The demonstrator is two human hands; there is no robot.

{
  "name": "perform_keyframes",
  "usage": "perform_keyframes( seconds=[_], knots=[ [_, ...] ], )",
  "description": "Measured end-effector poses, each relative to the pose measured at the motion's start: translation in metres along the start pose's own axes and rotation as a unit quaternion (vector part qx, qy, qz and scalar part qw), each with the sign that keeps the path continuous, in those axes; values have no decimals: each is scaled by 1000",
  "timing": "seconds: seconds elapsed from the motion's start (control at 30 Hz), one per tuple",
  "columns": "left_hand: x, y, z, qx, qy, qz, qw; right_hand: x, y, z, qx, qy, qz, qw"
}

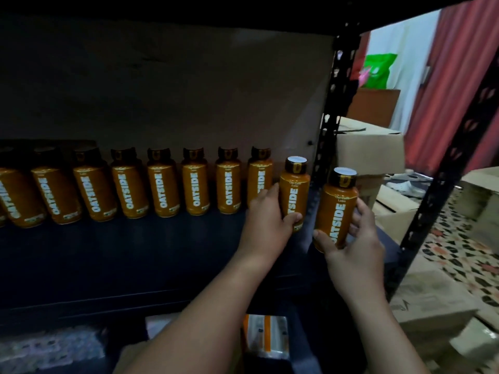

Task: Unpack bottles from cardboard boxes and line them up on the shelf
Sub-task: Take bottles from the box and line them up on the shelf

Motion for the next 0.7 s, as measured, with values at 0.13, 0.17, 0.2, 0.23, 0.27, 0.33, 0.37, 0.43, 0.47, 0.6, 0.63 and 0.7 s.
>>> perform_keyframes(
  seconds=[0.13,0.17,0.2,0.23,0.27,0.33,0.37,0.43,0.47,0.6,0.63,0.7],
  knots=[
    [23,-15,-28,52,-50,-9,997,5,-15,6,-14,-10,-4,1000],
    [29,-16,-32,60,-62,-3,996,6,-18,6,-14,-6,-3,1000],
    [35,-17,-35,65,-71,7,995,8,-21,6,-13,-2,-3,1000],
    [40,-14,-37,66,-77,21,995,9,-22,5,-13,3,-4,1000],
    [43,-13,-39,63,-86,33,994,10,-24,4,-15,7,-4,1000],
    [46,-7,-39,64,-106,54,991,10,-26,3,-20,14,-7,1000],
    [46,-5,-39,70,-116,63,989,10,-26,2,-21,15,-10,1000],
    [46,-2,-37,77,-132,73,986,12,-26,1,-21,20,-17,999],
    [47,-1,-38,77,-134,76,985,15,-25,1,-23,23,-21,999],
    [46,3,-36,80,-141,93,982,29,-27,-7,-34,48,-37,998],
    [45,3,-36,81,-143,95,982,35,-28,-10,-40,57,-39,997],
    [43,2,-35,82,-144,96,981,48,-31,-17,-50,77,-44,995]
  ],
)
Point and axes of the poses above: each hand's wrist, its own x-axis towards the middle knuckle, its own z-axis out of the back of the hand, y = z × x, the point moved 6 cm from there along x, towards the middle knuckle, and after that the axes turned 15 degrees about z, right-handed, at the moved point
